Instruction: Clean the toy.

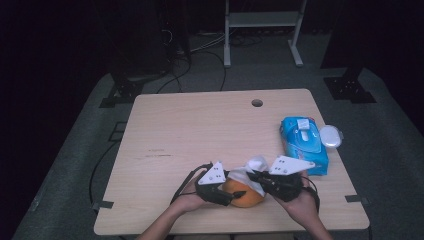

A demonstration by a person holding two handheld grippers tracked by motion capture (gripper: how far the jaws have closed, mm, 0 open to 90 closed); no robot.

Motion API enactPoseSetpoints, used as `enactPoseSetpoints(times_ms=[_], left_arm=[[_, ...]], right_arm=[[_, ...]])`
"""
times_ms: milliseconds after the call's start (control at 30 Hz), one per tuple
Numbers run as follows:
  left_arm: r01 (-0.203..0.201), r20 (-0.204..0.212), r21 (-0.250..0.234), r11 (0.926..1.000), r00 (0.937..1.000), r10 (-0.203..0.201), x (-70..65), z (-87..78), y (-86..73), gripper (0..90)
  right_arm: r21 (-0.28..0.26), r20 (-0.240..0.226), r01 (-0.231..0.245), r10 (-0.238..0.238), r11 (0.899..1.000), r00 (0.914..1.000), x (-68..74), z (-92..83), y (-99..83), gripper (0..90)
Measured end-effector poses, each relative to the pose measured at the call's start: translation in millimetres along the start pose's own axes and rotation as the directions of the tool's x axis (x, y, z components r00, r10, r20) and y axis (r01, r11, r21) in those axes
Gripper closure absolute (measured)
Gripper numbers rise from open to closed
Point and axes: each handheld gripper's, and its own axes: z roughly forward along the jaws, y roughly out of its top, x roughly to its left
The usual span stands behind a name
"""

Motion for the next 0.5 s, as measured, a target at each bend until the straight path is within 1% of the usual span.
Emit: enactPoseSetpoints(times_ms=[33,67,100,133,167,233,300,333,367,400,433,467,500], left_arm=[[0.009,0.002,-0.008,0.9999,1.0000,-0.009,0.8,0.3,-0.5,35.2],[0.016,-0.001,-0.017,0.9997,0.9999,-0.016,1.0,1.7,-0.7,33.0],[0.023,-0.001,-0.025,0.9994,0.9997,-0.023,1.1,3.2,-0.5,28.6],[0.029,0.006,-0.033,0.9990,0.9996,-0.029,1.3,4.9,-0.6,23.7],[0.030,0.015,-0.037,0.9989,0.9995,-0.029,1.4,6.6,-1.2,19.0],[0.007,0.016,-0.037,0.9993,0.9999,-0.006,1.4,9.0,-3.8,11.8],[0.009,0.016,-0.043,0.9990,0.9998,-0.008,1.2,10.3,-4.9,11.3],[0.005,0.015,-0.039,0.9992,0.9999,-0.004,0.7,10.0,-4.6,12.5],[-0.012,0.008,-0.027,0.9996,0.9999,0.012,0.0,8.3,-3.8,20.4],[-0.017,0.000,-0.020,0.9996,0.9998,0.018,-0.4,7.0,-2.6,28.5],[-0.021,-0.007,-0.011,0.9997,0.9997,0.021,-1.1,4.8,-0.1,32.9],[-0.036,-0.018,-0.013,0.9993,0.9992,0.035,-2.2,2.1,2.6,36.6],[-0.034,-0.016,-0.015,0.9993,0.9993,0.033,-2.5,-0.7,5.5,39.6]], right_arm=[[-0.006,0.002,-0.022,0.022,1.000,0.9998,-5.5,-1.2,-2.5,87.0],[-0.009,-0.006,-0.051,0.051,0.999,0.9987,-9.7,-2.5,-4.5,87.1],[-0.006,-0.006,-0.059,0.059,0.998,0.9983,-12.5,-2.9,-5.9,87.0],[0.004,0.004,-0.056,0.056,0.998,0.9984,-13.7,-2.5,-7.2,87.0],[0.012,0.007,-0.059,0.059,0.998,0.9982,-15.2,-1.5,-8.7,86.9],[0.024,-0.002,-0.079,0.079,0.997,0.9969,-19.0,0.4,-12.3,86.9],[0.020,-0.017,-0.098,0.098,0.995,0.9950,-21.7,0.8,-14.7,86.9],[0.018,-0.017,-0.100,0.100,0.995,0.9949,-21.7,0.5,-14.6,86.8],[0.012,-0.020,-0.098,0.098,0.995,0.9950,-21.1,-0.1,-13.9,86.8],[0.003,-0.030,-0.102,0.102,0.995,0.9944,-19.6,-1.1,-12.7,86.8],[-0.004,-0.039,-0.100,0.100,0.995,0.9942,-17.7,-2.0,-11.5,86.8],[-0.013,-0.053,-0.087,0.087,0.996,0.9948,-14.8,-2.9,-9.4,86.8],[-0.021,-0.065,-0.080,0.078,0.997,0.9948,-10.9,-3.4,-7.2,86.8]])
